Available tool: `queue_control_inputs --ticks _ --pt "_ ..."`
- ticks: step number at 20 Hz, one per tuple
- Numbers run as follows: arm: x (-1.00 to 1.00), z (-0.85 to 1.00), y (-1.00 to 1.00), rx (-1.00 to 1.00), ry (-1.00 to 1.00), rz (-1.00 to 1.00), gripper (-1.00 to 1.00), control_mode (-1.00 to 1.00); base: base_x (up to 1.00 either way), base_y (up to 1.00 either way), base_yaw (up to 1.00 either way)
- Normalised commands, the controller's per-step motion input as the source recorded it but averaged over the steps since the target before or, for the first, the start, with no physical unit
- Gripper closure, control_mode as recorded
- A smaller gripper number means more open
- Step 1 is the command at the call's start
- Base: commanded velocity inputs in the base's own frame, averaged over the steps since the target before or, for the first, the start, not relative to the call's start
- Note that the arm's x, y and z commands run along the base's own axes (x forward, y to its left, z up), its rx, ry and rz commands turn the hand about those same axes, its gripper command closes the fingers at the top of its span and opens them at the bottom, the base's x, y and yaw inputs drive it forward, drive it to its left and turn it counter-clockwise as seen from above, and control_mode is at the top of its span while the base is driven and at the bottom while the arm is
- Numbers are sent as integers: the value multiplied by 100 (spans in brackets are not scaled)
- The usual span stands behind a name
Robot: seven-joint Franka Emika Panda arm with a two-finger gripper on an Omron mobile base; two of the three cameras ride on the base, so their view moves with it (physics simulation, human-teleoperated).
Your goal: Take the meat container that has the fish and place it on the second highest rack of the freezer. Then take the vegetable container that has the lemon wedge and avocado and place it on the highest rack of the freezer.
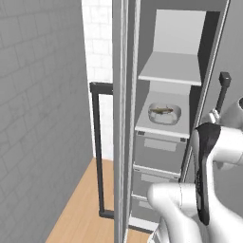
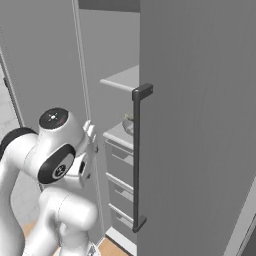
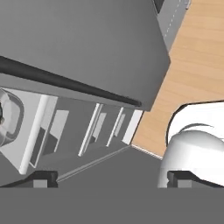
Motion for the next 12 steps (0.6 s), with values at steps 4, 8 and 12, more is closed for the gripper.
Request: queue_control_inputs --ticks 4,8,12 --pt "-100 -5 0 3 3 0 -100 -100 0 0 0" --pt "-69 -16 0 5 2 2 -100 -100 0 0 0" --pt "0 0 0 0 0 0 -100 100 0 0 0"
